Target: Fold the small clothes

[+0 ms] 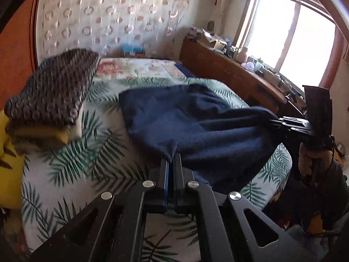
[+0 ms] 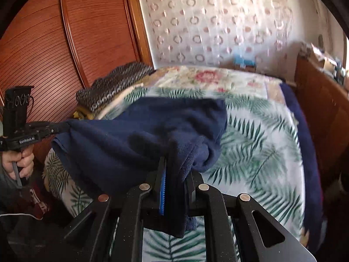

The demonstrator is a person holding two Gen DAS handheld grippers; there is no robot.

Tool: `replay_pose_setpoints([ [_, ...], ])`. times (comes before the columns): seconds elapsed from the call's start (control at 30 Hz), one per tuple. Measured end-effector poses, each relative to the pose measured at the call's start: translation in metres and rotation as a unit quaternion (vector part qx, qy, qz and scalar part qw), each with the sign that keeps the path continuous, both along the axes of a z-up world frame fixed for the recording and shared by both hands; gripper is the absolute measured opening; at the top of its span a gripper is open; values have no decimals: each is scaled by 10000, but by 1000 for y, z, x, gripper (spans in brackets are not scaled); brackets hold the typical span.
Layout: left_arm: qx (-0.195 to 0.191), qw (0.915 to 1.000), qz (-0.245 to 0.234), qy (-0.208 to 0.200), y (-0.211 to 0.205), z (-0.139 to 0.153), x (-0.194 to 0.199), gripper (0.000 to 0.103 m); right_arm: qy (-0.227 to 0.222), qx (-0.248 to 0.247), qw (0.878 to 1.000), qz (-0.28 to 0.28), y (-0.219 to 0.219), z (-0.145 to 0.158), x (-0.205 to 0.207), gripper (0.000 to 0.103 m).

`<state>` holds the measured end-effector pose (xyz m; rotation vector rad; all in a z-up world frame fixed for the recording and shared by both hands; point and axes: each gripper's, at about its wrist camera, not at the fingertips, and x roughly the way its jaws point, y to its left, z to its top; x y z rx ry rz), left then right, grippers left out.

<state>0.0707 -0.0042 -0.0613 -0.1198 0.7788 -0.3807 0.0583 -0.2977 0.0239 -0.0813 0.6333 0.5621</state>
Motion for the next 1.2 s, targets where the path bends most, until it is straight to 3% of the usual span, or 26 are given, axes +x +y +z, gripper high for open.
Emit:
replay_pose_setpoints([
  [0.1,68,10000,-26,-9,-3,0,2,3,74,25,10000,39,-3,0,6,12],
  [0.27,-41,9999,64,-143,6,17,37,3,46,98,9999,4,0,23,37,13],
  [0.43,-44,9992,249,-299,13,29,90,3,117,181,9996,-175,9,35,104,13],
  [0.6,-34,9990,434,-96,20,20,140,3,190,30,9985,-513,29,30,158,14],
  [0.77,6,9988,475,133,20,3,166,3,320,20,9976,-607,38,23,192,23],
  [0.83,24,9986,479,216,21,-4,172,3,345,12,9977,-584,37,25,192,31],
  [0.9,48,9986,458,271,21,-9,176,4,233,6,9974,-676,32,32,191,51],
  [1.07,70,9992,361,149,19,-5,175,4,-64,-64,9977,-673,19,44,174,56],
  [1.17,212,9994,262,-88,18,7,165,17,-199,-290,9984,-439,22,33,157,56],
  [1.2,262,9992,241,-164,18,10,162,35,-206,-360,9985,-348,25,28,151,56],
])
